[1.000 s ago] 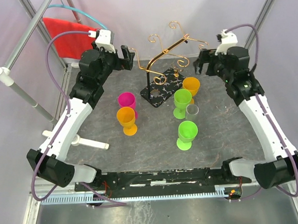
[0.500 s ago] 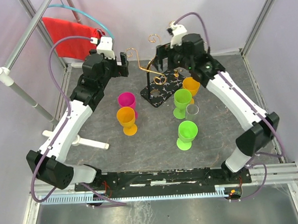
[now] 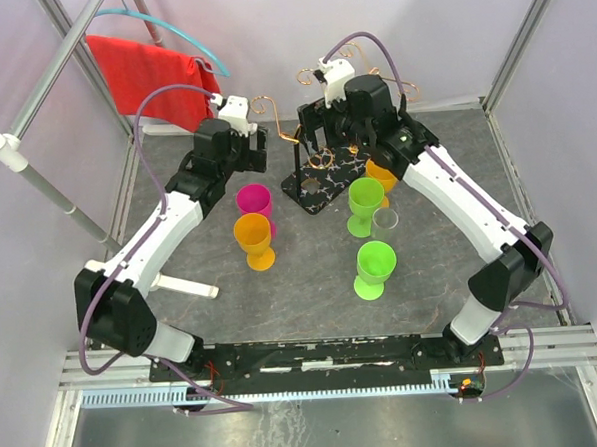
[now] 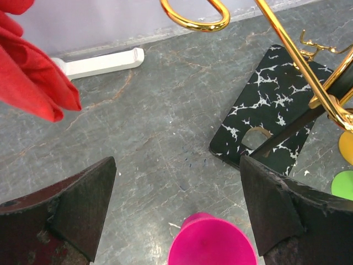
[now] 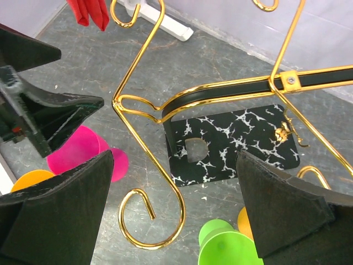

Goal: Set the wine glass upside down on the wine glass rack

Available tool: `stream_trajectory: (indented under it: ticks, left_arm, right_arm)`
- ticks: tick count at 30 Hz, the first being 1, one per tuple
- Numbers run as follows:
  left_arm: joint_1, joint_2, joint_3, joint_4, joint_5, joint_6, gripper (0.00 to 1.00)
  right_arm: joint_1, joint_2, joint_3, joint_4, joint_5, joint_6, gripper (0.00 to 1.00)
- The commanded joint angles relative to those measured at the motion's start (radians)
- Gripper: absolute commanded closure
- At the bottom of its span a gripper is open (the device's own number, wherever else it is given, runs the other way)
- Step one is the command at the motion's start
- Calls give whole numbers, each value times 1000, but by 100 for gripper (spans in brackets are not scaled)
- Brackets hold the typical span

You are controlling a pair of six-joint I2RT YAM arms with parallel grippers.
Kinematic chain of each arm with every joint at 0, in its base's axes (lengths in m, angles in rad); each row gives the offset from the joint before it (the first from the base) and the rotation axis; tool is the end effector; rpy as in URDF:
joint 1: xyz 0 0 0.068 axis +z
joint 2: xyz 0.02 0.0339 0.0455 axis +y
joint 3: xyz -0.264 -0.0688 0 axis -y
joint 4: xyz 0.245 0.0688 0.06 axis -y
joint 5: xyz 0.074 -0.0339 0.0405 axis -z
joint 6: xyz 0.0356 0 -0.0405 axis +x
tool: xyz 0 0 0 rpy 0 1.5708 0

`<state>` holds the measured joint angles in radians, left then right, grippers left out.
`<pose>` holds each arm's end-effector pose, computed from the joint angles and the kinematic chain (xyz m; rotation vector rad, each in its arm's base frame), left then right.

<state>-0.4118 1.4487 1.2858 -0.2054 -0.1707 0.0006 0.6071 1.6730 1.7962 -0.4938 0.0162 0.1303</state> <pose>0.3150 -0.1310 0.3557 0.2845 1.9140 -0.1087 0.3164 0.2191 0.4261 -0.4548 1.9176 0.4711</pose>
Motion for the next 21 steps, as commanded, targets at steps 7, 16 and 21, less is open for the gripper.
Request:
stream_trajectory:
  ticks: [7,16,21]
  left_arm:
    - [-24,59,4,172,47,-5,1]
    - [-39,78,8,193,57,-10,1]
    - [-43,73,-13,192,53,-5,1]
  right_arm:
    - [15,-55,-11,-42,0,-47,0]
    - [54,-10,-6,-123,97,-85,0]
    - [72,-6,3,-204,203,-115,0]
